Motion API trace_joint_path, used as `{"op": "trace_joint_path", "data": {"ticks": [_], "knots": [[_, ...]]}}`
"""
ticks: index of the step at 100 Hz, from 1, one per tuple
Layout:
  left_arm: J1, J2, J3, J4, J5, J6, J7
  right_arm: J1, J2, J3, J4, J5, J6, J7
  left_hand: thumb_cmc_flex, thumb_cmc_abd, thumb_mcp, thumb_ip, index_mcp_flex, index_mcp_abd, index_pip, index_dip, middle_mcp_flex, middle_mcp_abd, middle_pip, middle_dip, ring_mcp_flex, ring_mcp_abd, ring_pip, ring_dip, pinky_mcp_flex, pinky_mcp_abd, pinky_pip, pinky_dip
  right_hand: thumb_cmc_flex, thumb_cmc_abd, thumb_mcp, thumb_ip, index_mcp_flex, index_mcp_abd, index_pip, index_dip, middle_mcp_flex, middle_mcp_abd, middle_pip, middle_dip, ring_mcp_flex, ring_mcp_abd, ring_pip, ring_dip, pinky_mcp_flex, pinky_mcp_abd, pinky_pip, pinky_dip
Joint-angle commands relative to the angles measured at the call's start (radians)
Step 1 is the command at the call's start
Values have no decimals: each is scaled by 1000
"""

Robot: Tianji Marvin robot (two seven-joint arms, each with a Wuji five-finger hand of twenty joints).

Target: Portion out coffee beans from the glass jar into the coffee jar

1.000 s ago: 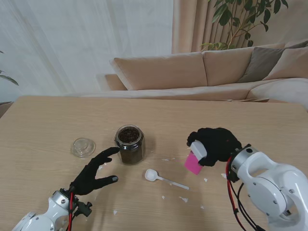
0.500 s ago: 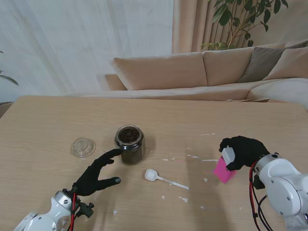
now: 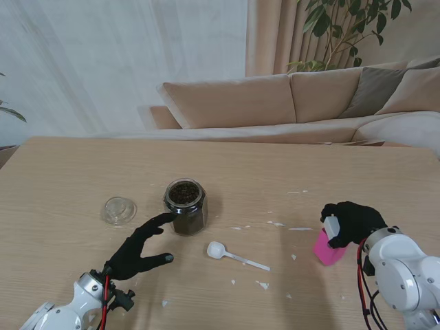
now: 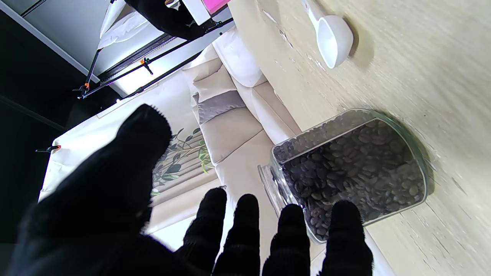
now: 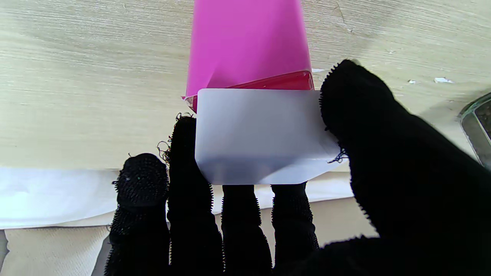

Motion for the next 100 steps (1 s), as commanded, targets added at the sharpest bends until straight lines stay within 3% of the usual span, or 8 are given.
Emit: {"op": "trace_joint_path", "data": {"ticks": [1, 12, 22, 40, 61, 77, 93, 100], "knots": [[5, -5, 1, -8, 1, 4, -16, -7, -4, -8, 7, -5, 7, 11, 10, 34, -16, 32, -40, -22, 18, 4, -16, -29, 14, 9, 0, -33, -18, 9, -1, -33, -15, 24, 50, 128, 146, 108, 17, 36, 53, 62, 14, -45, 110, 28, -43, -64, -24, -17, -8, -19, 27, 18], [6, -5, 1, -9, -1, 5, -16, -9, -4, -10, 9, -16, 9, 15, 9, 35, -18, 32, -39, -24, 18, 4, -15, -30, 14, 10, 1, -33, -18, 10, -3, -32, -15, 24, 13, 124, 118, 113, -35, 57, 9, 74, -52, -35, 85, 13, -100, -57, -63, -37, -42, -21, 16, 21], [6, -5, 1, -10, -1, 5, -15, -12, -4, -12, 0, -29, 20, 30, 6, 36, -21, 31, -41, -25, 18, 4, -16, -34, 15, 10, 1, -34, -18, 9, -4, -31, -16, 24, -52, 127, 63, 102, -115, 76, -65, 73, -149, -26, 27, -24, -198, -8, -116, -60, -126, 12, 0, 44], [6, -5, 0, -11, -3, 7, -16, -28, -3, -7, -33, -51, 44, 68, 7, 36, -22, 32, -40, -27, 18, 4, -15, -34, 15, 11, 1, -34, -19, 9, -6, -29, -17, 24, -132, 174, -86, 92, -225, 58, -327, -54, -299, -2, -118, -132, -330, 92, -215, -81, -261, 87, -97, 82], [7, -5, 0, -13, -6, 11, -18, -54, -3, 11, -82, -53, 53, 107, 4, 37, -25, 32, -40, -29, 19, 4, -16, -34, 15, 11, 1, -35, -20, 9, -9, -27, -18, 23, -223, 249, -251, 94, -335, 66, -467, -99, -402, 21, -219, -217, -439, 131, -408, -198, -389, 153, -348, -36], [8, -5, -1, -13, -4, 14, -20, -70, -8, 26, -119, -40, 63, 91, 2, 42, -29, 31, -33, -34, 22, 5, -15, -34, 14, 10, 1, -34, -23, 7, -16, -27, -21, 23, -258, 265, -256, 97, -358, 65, -528, -113, -414, 18, -301, -283, -498, 89, -487, -266, -462, 149, -522, -160], [17, -5, -6, -23, -6, 29, -21, -87, -16, 27, -154, 9, 52, 10, 6, 62, -45, 30, -18, -37, 22, 5, -17, -28, 11, 8, -3, -34, -29, 5, -28, -32, -24, 23, -197, 337, -264, 107, -315, 40, -528, -133, -408, -1, -268, -280, -494, -37, -519, -311, -497, 47, -655, -303], [23, -6, -12, -30, -11, 37, -23, -88, -22, 9, -162, 50, 56, -46, 16, 83, -83, 32, -9, -38, 14, 0, -17, -29, 2, 1, -9, -36, -37, 2, -43, -38, -29, 22, -160, 393, -292, 119, -277, 46, -539, -184, -395, -6, -263, -296, -497, -81, -537, -350, -514, -4, -712, -406]]}}
